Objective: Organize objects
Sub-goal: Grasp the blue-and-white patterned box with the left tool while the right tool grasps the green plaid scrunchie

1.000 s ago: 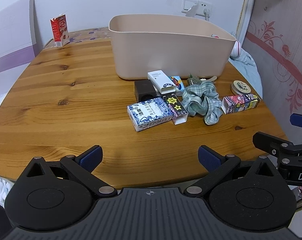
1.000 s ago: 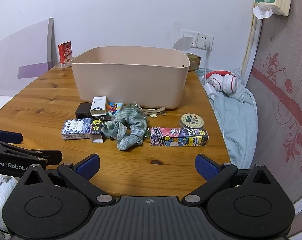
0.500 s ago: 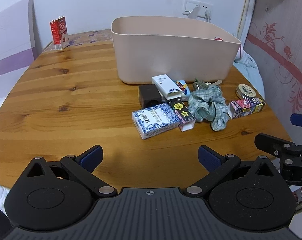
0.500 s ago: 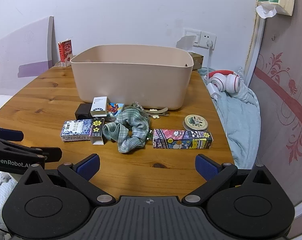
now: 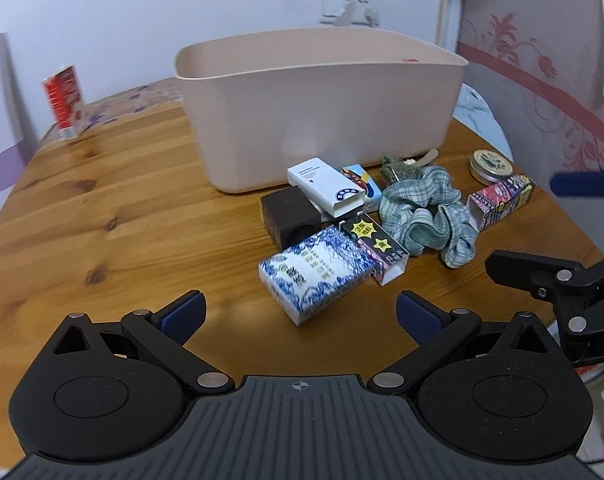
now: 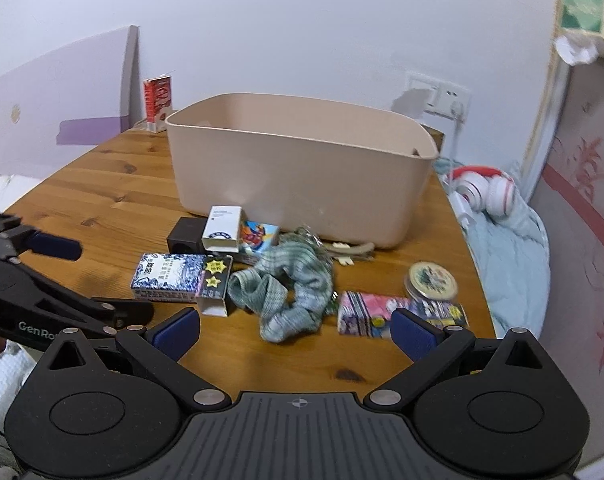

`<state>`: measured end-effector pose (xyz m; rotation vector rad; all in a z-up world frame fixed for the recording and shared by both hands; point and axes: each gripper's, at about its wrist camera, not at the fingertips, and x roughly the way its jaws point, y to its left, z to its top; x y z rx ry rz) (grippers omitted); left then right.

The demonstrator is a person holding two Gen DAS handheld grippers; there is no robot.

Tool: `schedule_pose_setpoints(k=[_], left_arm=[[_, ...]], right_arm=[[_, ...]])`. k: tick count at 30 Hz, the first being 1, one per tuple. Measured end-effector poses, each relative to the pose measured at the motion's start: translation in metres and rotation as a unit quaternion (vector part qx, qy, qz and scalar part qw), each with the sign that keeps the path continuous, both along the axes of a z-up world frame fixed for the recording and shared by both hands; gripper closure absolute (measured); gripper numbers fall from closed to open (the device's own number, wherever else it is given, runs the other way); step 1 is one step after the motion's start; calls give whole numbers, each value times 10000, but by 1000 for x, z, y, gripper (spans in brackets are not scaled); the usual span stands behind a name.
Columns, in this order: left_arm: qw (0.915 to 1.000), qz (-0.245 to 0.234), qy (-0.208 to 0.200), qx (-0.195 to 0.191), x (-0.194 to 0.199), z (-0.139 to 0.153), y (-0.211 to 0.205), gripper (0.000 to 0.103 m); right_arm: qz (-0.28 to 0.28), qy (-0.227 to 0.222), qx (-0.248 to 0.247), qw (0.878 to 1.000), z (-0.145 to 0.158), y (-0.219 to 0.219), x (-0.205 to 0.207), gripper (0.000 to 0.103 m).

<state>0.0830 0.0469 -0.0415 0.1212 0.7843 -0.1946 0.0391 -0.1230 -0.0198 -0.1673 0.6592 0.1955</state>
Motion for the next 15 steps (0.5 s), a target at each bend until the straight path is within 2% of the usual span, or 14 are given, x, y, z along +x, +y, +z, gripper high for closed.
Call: schedule_pose_setpoints(k=[3,9,13,15], left_arm=[[9997,-216,65,68,15,-7,2,0],[9982,-581,175,-27,41,-15,9,1],[9964,-787,299,-83,53,-22,10,10],[9954,-876,351,-151,57,-26,11,16]], right_arm=[[136,-43,-209,9997,-3,6,11,1],[295,110,-286,9991,-14,12,37,6],[332,246,-319,9986,-24,15,51,8],[316,341,-311,9984,-28,15,57,13]])
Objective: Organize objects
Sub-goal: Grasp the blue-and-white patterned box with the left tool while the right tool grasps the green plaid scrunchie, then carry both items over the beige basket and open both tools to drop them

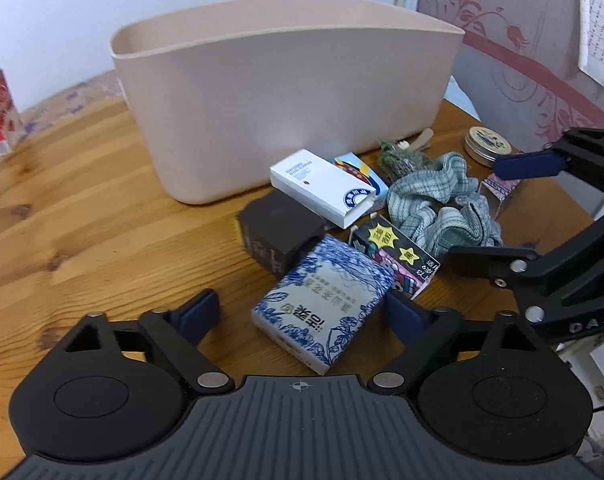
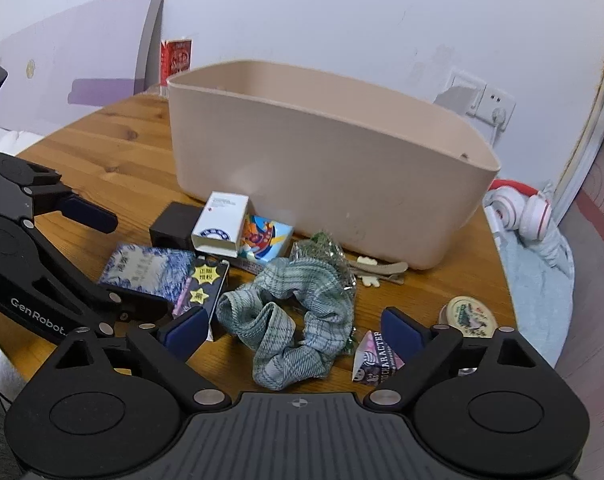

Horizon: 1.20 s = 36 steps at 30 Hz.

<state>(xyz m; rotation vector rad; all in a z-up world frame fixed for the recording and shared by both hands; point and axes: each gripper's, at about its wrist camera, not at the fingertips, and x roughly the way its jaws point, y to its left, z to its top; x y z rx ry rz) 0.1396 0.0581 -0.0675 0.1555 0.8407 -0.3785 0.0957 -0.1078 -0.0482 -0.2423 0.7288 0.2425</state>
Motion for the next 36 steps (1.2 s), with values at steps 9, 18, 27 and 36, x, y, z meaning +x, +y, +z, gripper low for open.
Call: schedule_pose_setpoints(k=[9,18,27,36], left_arm=[[9994,-284,-213,-29,-4,2,-5,55],[9997,-49,-152,-162,-18,17,1,56],[9947,384,-867,-408,-31,76,11,56],[9862,777,-1391,-449,4,130,10,56]], right_arm=[[117,328,127,9993,-12,2,4,63],[-77,223,492,9985,3,-10,-6,83],[-86,-313,976,9947,49,-27,-22,84],[-301,-1033,1265,9861,97,-41,4,84]])
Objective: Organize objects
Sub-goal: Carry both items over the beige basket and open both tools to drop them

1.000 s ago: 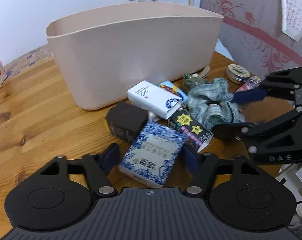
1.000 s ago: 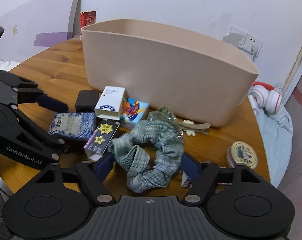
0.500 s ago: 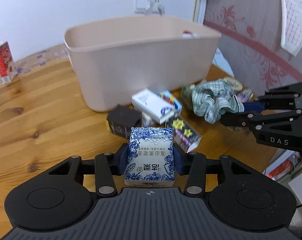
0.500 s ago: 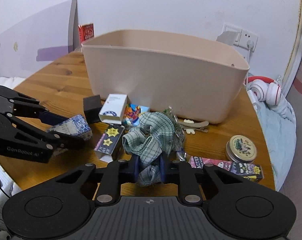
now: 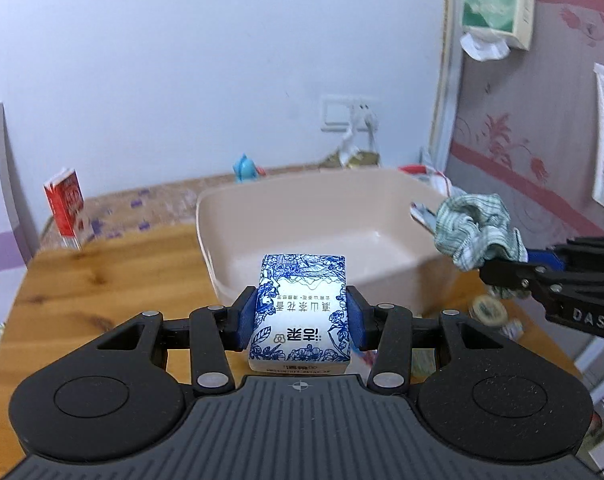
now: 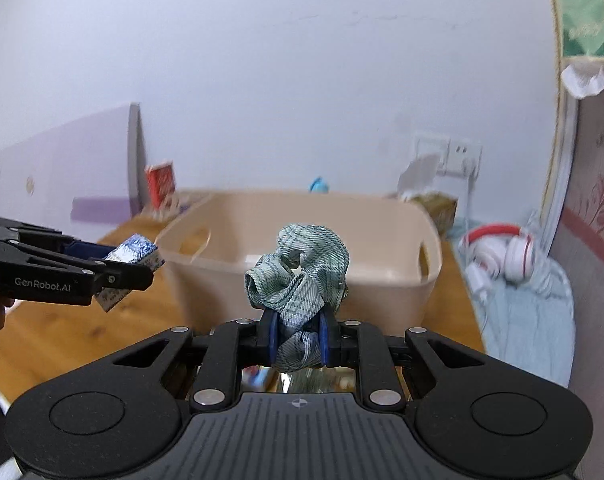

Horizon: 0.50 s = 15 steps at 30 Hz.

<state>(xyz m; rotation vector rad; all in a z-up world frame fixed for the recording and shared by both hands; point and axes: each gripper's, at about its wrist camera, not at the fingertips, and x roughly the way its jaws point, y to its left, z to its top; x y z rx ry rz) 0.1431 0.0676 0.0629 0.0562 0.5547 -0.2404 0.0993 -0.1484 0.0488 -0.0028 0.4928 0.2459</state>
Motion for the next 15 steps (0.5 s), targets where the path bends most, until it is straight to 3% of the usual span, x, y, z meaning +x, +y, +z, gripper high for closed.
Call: schedule_pose_setpoints(k=[6,10,15], left_arm=[[9995,263,19,167,49,0,-10,56],[9985,403,204,303,80,-7,-18,56],[9947,584,728,438,116,-29,-23,56]], right_arm=[[-115,-129,103,9998,12,-1,34,84],[-119,123,329,9993,9,-1,66,84],[-189,520,68,9984,-5,4,97,84]])
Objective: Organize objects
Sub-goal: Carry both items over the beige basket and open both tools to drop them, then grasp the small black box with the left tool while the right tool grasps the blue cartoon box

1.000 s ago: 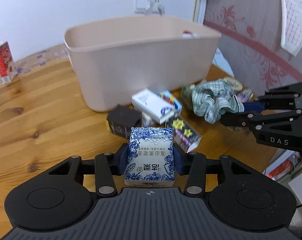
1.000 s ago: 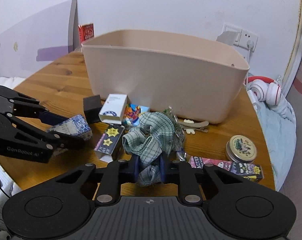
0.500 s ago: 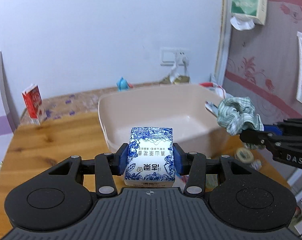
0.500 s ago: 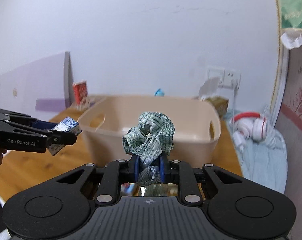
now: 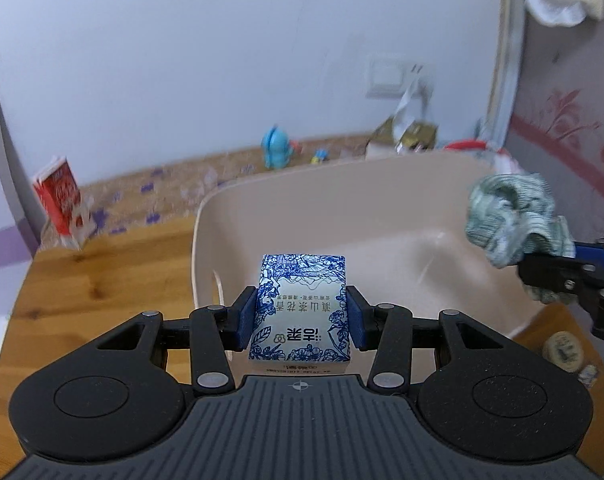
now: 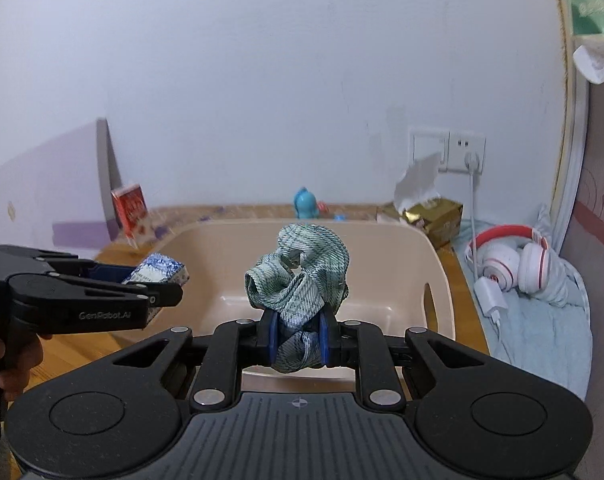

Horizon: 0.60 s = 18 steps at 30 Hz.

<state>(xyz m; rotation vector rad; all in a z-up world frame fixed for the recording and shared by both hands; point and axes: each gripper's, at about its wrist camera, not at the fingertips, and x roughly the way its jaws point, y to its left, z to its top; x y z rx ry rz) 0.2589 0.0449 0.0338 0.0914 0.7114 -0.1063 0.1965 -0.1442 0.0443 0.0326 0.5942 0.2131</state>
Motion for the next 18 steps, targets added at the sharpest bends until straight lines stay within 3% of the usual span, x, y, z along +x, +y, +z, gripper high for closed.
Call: schedule_pose_setpoints(k=[5,6,7,8,9,18], left_arm=[[9998,-14,198,-61,6,-12,1,54],[9998,-8,166,-76,3,-12,1,43],[9999,-6,121,-97,0,-10,2,37],[9999,-9,40,-125,-5,-7,2,29],[9999,-17,-66,-154,-11,-2,3,25],[9989,25,-403,-230,-65,23,9,13]], right_arm=[[-11,309,-139,9994,-13,3,11,79],[-17,337,-109,9994,-13,1,11,76],[-25,325,-93,9994,-11,1,8,72],[-38,281,-94,9996,-9,0,5,59],[-57,205,-140,9997,-6,-1,0,53],[-306,-262,-297,9987,13,-22,-59,23]])
